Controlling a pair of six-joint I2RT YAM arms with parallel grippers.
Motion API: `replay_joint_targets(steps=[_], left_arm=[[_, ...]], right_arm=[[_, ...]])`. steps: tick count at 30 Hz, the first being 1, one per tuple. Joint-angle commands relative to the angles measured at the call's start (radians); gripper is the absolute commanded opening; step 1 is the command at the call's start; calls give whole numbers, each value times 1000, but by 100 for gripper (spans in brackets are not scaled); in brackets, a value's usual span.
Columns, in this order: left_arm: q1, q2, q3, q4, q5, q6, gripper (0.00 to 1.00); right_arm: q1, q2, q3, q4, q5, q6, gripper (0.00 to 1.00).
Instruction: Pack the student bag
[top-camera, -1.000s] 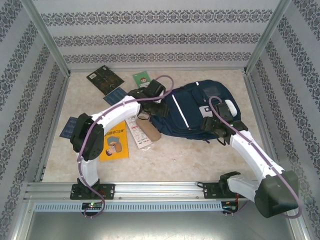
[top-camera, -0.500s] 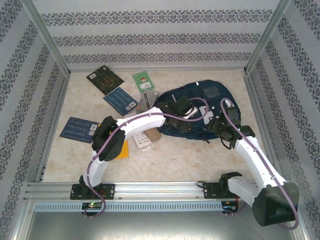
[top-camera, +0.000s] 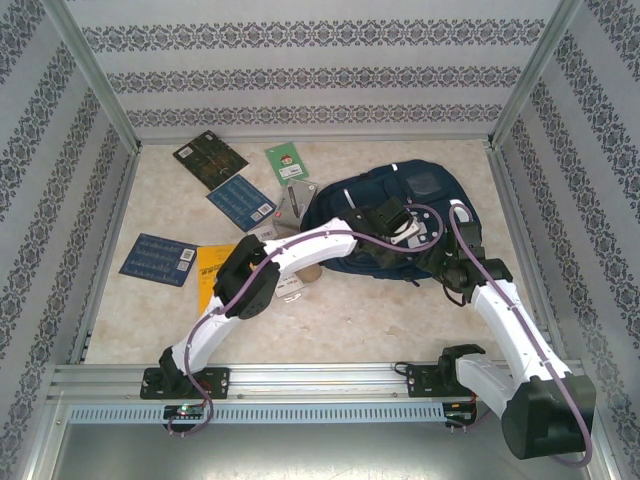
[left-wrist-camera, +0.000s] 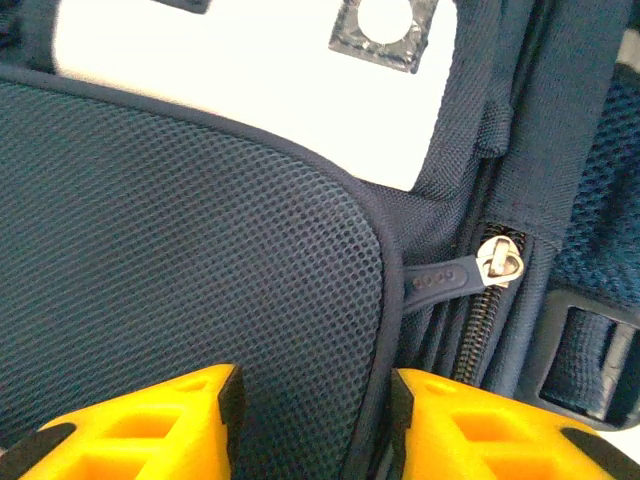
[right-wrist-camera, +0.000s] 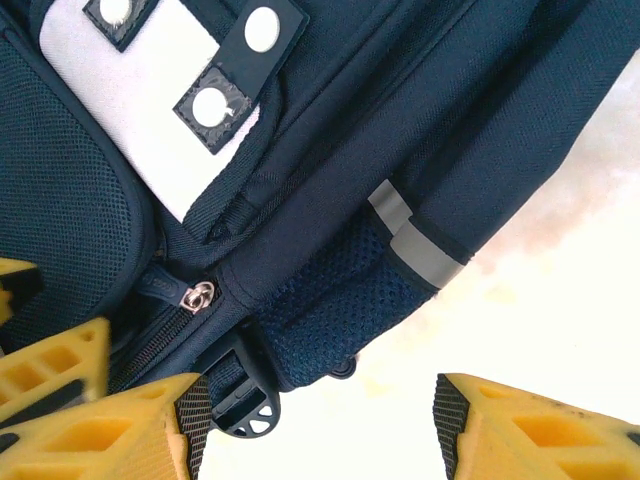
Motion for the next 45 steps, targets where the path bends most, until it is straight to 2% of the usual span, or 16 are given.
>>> replay_joint_targets(steps=[1, 2, 3, 5, 7, 10, 13, 18, 21, 24, 28, 38, 45], left_arm=[[-23, 51, 43, -30, -56, 68, 45], [-23, 58, 46, -28, -65, 72, 44], [-23, 61, 47, -23, -78, 73, 40], [-24, 69, 53, -14, -114, 75, 15], [-25, 62, 57, -9, -159, 74, 0], [-20, 21, 48, 18, -209, 66, 0], [3, -35, 52, 32, -195, 34, 0], [42, -82, 96, 8, -171, 6, 0], [58, -105, 111, -4, -157, -11, 0], [76, -122, 122, -12, -136, -22, 0], [94, -135, 138, -33, -110, -29, 0], [122, -209, 155, -87, -44, -48, 0], [126, -222, 193, -128, -5, -57, 0]], right_arm=[[-11, -17, -16, -17, -14, 17, 62], [-13, -17, -19, -15, -23, 16, 62], [-14, -17, -22, -7, -37, 10, 62], [-15, -17, -24, 4, -59, 3, 62], [-15, -16, -21, 12, -71, -6, 63], [-15, -10, -19, 19, -76, -27, 63], [-15, -10, -21, 46, -103, -64, 63], [-3, -44, -70, 139, -123, -79, 56], [49, -63, -97, 187, -75, -106, 56], [136, -67, -125, 232, 11, -144, 49], [237, -56, -160, 288, 133, -176, 48], [274, 33, -214, 527, 127, -225, 43], [295, 22, -311, 771, 161, -295, 41]])
